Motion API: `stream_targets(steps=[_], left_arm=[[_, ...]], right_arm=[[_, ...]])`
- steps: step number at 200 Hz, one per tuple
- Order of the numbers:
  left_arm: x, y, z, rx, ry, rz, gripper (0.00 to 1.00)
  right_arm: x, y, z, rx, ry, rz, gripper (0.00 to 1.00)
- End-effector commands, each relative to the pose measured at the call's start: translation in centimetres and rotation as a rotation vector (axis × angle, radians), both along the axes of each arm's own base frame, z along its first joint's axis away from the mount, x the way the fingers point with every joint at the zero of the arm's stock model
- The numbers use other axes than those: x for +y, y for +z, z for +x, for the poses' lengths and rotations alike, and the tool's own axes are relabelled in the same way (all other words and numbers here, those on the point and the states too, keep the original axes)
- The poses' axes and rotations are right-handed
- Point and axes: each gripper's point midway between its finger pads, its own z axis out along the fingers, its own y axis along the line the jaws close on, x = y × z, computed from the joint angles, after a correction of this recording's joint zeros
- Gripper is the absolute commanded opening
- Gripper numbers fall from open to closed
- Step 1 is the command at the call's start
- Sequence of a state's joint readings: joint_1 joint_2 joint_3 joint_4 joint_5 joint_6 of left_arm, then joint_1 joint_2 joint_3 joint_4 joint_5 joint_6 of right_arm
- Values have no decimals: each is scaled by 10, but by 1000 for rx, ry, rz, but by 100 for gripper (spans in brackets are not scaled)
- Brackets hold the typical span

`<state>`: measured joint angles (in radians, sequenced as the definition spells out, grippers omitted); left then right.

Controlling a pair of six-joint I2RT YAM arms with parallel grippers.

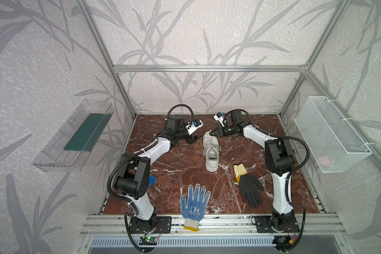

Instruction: Tie the shoes

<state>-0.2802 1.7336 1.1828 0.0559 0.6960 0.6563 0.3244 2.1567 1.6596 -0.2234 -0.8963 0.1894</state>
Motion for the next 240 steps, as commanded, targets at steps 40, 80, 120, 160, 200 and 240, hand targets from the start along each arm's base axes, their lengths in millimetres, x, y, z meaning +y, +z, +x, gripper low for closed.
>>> stream_targets(steps=[40,80,120,160,200,240], left_arm=[[-10,-24,-46,198,-165,61,70],[-23,-34,-54,237,-203,79,70],[-35,-46,-59,270,-230,95,69],[-44,-51,-63,309,-253,97,63],[-49,-62,-62,343,-253,125,39],[-40,-66,-59,349,-243,179,8]], right_arm=[[-24,29,0,-82,-74,-35,0],[-40,36,-4,-136,-131,-92,0],[-61,40,-10,-184,-187,-156,0],[-71,37,-13,-168,-198,-158,0],[-72,40,-15,-178,-196,-152,0],[-82,41,-14,-186,-215,-168,0]])
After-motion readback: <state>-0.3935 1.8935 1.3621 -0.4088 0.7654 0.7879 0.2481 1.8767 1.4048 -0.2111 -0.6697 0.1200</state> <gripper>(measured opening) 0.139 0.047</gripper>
